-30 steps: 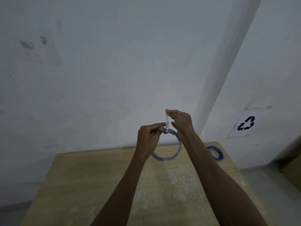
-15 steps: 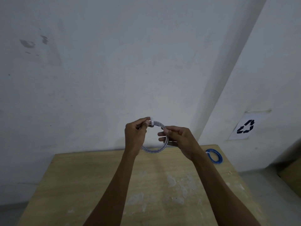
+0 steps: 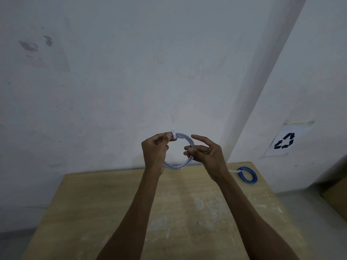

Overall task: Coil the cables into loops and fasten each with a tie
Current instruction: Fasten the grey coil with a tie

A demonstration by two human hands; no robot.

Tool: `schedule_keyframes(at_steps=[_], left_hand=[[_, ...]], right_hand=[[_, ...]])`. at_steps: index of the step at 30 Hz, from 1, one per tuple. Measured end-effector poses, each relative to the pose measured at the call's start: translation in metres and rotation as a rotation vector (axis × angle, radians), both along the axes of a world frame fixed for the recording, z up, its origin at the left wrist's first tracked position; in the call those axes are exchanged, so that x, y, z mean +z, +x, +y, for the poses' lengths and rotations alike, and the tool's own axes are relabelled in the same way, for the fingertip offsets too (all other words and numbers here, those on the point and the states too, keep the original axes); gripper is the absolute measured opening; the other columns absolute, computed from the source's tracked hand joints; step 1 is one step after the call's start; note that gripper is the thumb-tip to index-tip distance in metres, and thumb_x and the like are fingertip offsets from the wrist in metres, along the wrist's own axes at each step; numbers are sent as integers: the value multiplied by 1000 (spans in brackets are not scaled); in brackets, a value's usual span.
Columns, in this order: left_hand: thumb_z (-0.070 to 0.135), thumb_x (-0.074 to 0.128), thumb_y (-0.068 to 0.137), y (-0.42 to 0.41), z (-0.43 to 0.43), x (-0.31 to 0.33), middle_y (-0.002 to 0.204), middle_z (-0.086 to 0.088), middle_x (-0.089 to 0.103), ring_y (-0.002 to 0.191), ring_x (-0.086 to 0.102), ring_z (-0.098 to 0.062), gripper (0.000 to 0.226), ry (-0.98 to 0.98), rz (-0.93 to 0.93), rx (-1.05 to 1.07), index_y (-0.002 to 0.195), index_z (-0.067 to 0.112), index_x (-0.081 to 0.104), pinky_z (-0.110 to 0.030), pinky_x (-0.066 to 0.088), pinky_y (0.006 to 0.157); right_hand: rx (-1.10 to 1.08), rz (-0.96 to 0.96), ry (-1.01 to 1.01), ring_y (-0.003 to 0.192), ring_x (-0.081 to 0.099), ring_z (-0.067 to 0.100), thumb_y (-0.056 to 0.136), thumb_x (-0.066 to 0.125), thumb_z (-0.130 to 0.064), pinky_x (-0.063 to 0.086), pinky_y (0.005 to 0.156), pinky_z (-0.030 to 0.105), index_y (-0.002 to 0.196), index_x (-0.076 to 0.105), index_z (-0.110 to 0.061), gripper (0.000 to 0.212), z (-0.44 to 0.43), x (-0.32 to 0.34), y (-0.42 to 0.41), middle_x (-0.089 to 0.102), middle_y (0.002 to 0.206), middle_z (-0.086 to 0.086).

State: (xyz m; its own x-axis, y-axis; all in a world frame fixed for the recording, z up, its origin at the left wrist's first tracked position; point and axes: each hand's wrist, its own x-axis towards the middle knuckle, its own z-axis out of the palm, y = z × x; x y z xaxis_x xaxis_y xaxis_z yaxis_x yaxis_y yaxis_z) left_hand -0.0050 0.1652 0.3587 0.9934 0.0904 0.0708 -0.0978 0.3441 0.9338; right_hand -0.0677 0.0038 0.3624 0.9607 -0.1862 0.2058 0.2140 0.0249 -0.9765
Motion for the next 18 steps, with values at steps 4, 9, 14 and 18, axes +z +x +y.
schedule_keyframes(at_steps=[4, 9, 14, 18], left_hand=[[4, 68, 94, 4, -4, 0, 83, -14, 79, 51, 52, -7, 12, -15, -14, 78, 97, 3, 79, -16, 37, 49], [3, 68, 95, 6, -4, 5, 82, -14, 79, 45, 42, -7, 12, -45, -48, 63, 95, 5, 79, -17, 33, 46], [4, 68, 95, 4, -9, 4, 80, -10, 80, 46, 41, -9, 13, -70, -56, 75, 92, 11, 80, -19, 32, 46], [10, 69, 95, 5, -11, 2, 85, -10, 80, 49, 40, -10, 11, -70, -41, 131, 95, 12, 80, -21, 34, 48]], right_hand=[[-82, -59, -11, 89, 78, 31, 91, 73, -5, 62, 78, 34, 128, 63, -1, 39, 9, -10, -1, 79, 94, 17], [59, 58, 19, 87, 77, 28, 91, 71, -1, 60, 77, 32, 118, 67, 3, 27, 1, -13, -5, 78, 92, 23], [-21, 28, -78, 87, 78, 30, 90, 73, -1, 61, 77, 33, 118, 67, 3, 29, 5, -14, -4, 78, 92, 20], [75, 86, -60, 93, 77, 31, 82, 80, 1, 61, 81, 33, 120, 67, -3, 40, 3, -7, -7, 78, 99, 17]])
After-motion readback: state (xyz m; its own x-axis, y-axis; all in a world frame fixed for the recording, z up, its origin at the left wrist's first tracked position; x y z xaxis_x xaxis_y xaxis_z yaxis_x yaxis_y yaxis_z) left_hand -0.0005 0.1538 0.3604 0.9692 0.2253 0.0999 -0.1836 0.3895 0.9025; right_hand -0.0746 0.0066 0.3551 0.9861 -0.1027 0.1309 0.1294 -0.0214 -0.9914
